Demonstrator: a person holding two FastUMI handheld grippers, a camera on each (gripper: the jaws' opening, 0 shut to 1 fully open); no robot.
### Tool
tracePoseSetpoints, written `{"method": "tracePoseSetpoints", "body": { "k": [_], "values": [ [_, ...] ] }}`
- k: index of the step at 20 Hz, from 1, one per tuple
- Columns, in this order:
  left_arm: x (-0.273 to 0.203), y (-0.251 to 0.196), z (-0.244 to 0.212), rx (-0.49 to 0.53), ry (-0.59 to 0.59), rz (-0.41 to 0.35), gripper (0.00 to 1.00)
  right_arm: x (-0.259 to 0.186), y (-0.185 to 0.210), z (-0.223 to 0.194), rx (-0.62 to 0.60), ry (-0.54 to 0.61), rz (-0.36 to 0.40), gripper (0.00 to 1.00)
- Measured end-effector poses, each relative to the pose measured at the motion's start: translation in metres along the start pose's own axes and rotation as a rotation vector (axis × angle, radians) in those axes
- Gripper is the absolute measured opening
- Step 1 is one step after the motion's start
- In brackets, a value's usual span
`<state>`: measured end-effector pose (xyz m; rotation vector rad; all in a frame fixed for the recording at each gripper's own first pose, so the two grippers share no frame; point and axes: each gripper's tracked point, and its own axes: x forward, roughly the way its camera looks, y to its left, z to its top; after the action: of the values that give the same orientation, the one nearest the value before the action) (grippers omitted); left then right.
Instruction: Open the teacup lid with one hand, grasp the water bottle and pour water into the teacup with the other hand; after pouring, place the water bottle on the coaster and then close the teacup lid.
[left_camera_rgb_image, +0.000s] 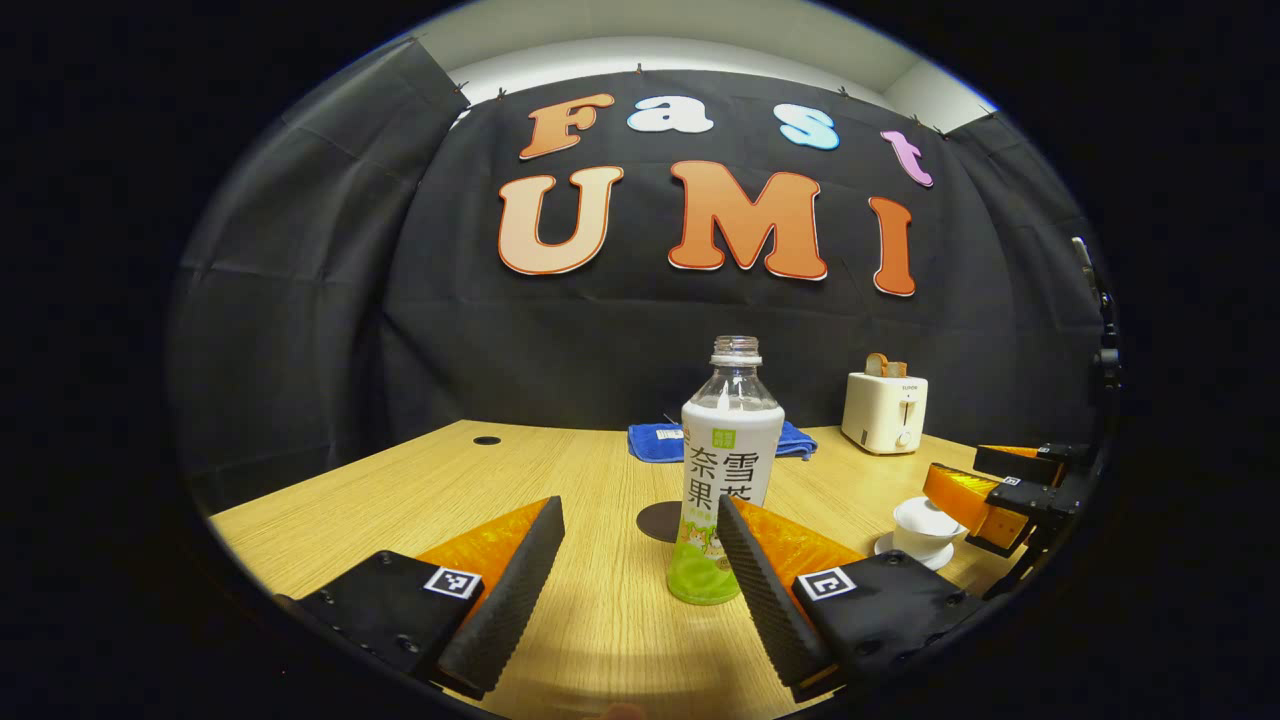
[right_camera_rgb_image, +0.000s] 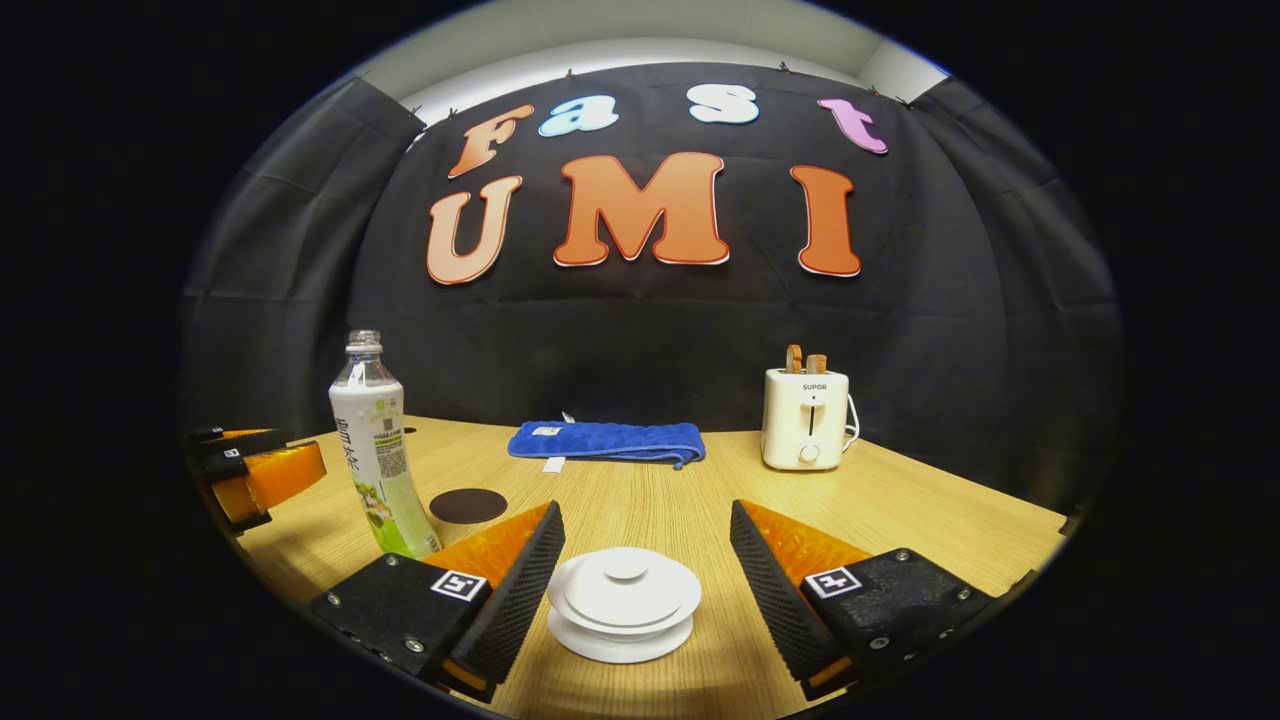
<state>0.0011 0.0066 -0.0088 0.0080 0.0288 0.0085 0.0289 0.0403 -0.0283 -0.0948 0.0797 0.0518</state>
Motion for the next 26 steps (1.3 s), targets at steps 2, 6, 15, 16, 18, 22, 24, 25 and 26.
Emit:
{"method": "tracePoseSetpoints", "body": {
  "k": [2, 6, 15, 16, 18, 22, 24, 25, 26],
  "values": [
    [0.002, 0.0, -0.001, 0.001, 0.003, 0.001, 0.99, 0.007, 0.001, -0.006, -0.008, 0.02, -0.004, 1.0],
    [0.003, 0.003, -0.005, 0.0, 0.014, 0.004, 0.99, 0.013, 0.003, -0.01, -0.015, 0.036, -0.007, 0.96],
    [0.003, 0.005, -0.006, -0.001, 0.02, 0.007, 0.99, 0.016, 0.011, -0.011, -0.022, 0.04, 0.011, 0.48],
    [0.004, 0.006, -0.007, -0.002, 0.02, 0.007, 0.99, 0.016, 0.011, -0.011, -0.022, 0.042, 0.012, 0.49],
    [0.004, 0.005, -0.008, -0.002, 0.02, 0.008, 0.99, 0.017, 0.012, -0.013, -0.023, 0.055, 0.016, 0.43],
    [0.003, 0.008, -0.007, -0.002, 0.021, 0.012, 0.99, 0.018, 0.012, -0.019, -0.019, 0.097, 0.016, 0.37],
    [0.003, 0.008, -0.008, -0.003, 0.022, 0.013, 0.99, 0.019, 0.012, -0.022, -0.022, 0.116, 0.016, 0.3],
    [0.003, 0.008, -0.009, -0.004, 0.024, 0.014, 0.99, 0.018, 0.012, -0.023, -0.024, 0.122, 0.017, 0.3],
    [0.003, 0.009, -0.01, -0.005, 0.024, 0.014, 0.99, 0.018, 0.012, -0.021, -0.027, 0.119, 0.015, 0.3]
  ]
}}
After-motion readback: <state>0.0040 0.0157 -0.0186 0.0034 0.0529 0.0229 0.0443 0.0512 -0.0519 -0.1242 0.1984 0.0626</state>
